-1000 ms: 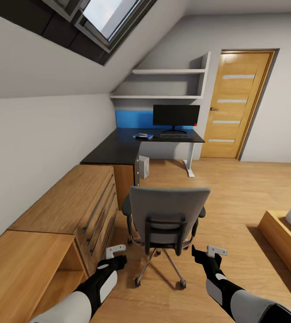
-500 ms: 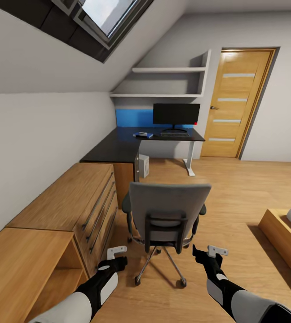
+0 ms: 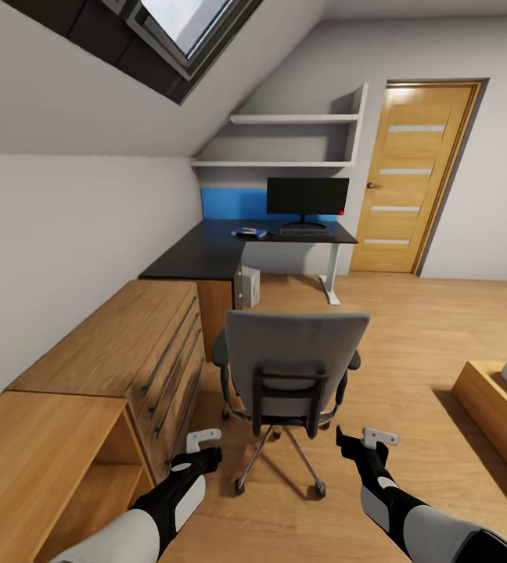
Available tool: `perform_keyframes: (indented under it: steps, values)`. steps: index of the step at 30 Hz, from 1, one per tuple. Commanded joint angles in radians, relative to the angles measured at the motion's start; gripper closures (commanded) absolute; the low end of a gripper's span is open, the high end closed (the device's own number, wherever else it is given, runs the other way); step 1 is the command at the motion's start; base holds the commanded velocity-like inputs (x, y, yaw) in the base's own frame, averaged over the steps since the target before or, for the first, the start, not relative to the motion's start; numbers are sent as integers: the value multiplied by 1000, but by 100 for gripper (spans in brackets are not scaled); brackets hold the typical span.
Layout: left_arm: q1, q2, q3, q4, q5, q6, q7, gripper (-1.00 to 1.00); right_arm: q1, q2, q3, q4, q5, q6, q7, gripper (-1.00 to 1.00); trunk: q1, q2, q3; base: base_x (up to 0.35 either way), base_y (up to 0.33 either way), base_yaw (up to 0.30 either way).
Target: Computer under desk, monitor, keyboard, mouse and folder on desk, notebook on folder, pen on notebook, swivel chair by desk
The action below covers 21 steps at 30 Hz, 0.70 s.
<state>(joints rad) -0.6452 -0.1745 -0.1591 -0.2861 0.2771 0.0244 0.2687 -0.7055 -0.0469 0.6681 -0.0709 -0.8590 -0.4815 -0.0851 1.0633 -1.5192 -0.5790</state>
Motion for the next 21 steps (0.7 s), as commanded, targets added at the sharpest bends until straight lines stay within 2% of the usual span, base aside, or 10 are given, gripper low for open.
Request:
perform_keyframes:
  steps: [1, 8, 18, 21]
  values:
    - [-1, 0, -7, -1, 8, 2, 7, -100, 0, -1, 9, -2, -1, 0, -9, -100, 4, -8, -4, 0, 0, 0]
    - [-1, 0, -7, -1, 8, 2, 7, -100, 0, -1, 9, -2, -2, -3, -9, -100, 31, -57, -26, 0, 0, 0]
    - [-1, 0, -8, -1, 8, 2, 7, -100, 3, 0, 11, 1, 1, -101, -7, -100, 69, -127, -50, 0, 0, 0]
    - [-1, 0, -8, -1, 8, 2, 7, -100, 3, 1, 12, 1, 1, -110, -7, -100, 81, -148, -55, 0, 0, 0]
